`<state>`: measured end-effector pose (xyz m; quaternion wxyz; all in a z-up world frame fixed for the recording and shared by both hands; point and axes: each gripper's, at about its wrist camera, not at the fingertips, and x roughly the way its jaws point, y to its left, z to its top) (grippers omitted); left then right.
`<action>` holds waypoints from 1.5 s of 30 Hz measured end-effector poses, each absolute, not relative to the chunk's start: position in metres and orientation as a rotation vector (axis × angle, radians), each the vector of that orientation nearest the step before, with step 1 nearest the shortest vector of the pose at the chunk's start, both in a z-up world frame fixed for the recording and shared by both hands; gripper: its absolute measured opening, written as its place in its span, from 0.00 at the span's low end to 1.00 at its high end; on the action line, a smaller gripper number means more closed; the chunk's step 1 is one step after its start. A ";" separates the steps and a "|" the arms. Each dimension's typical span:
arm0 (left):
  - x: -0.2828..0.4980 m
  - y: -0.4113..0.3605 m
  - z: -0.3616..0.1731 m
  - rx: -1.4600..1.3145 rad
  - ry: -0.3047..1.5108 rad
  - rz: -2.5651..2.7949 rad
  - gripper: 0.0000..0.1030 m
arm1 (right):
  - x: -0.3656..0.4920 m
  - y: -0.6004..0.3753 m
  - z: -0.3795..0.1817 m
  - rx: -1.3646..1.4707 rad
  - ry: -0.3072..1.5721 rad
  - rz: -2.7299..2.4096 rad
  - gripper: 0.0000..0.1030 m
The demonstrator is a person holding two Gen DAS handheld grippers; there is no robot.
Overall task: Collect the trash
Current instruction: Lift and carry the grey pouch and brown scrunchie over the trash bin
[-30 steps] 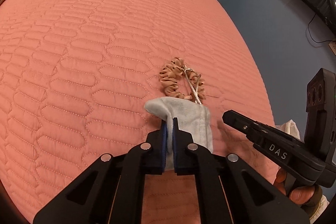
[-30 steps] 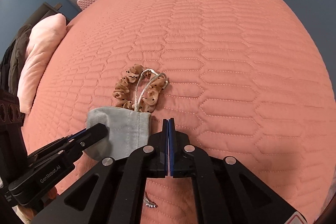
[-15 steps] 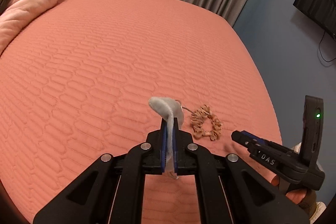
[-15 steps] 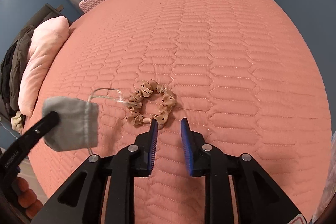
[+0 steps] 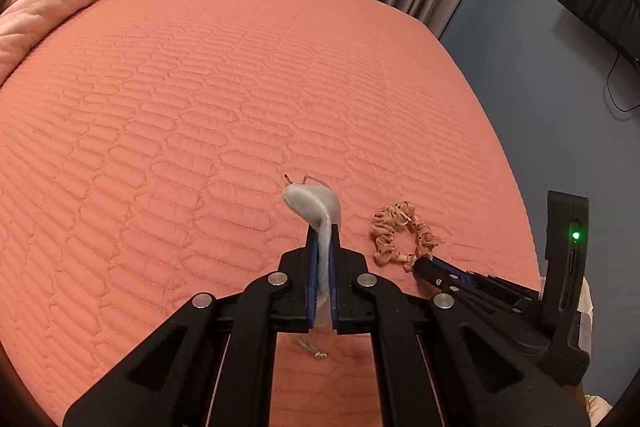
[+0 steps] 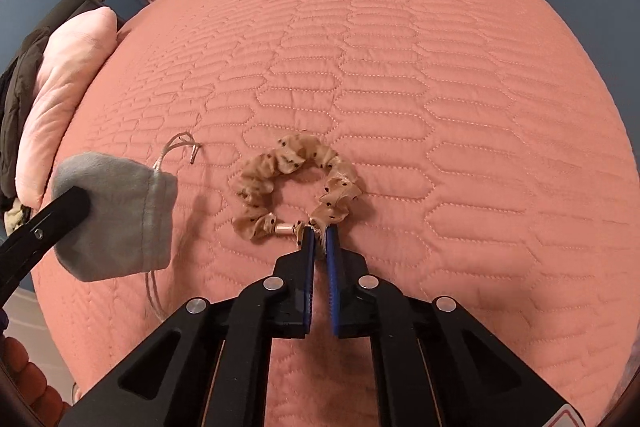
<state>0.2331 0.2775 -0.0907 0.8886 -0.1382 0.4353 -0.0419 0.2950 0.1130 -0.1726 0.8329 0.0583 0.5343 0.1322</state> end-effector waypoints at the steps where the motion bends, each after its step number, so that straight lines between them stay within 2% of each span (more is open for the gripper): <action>1: 0.231 0.272 -0.090 -0.284 0.906 -0.097 0.04 | 0.286 0.107 -0.169 0.131 1.129 0.282 0.03; 11: 0.191 0.215 -0.074 -0.232 0.918 -0.195 0.04 | 0.196 0.033 -0.127 0.214 1.050 0.245 0.02; 29: 0.122 0.103 0.013 -0.072 0.784 -0.411 0.04 | 0.070 -0.101 -0.006 0.290 0.780 0.102 0.02; 45: 0.083 0.026 0.056 0.051 0.687 -0.558 0.05 | -0.003 -0.183 0.043 0.327 0.627 -0.008 0.02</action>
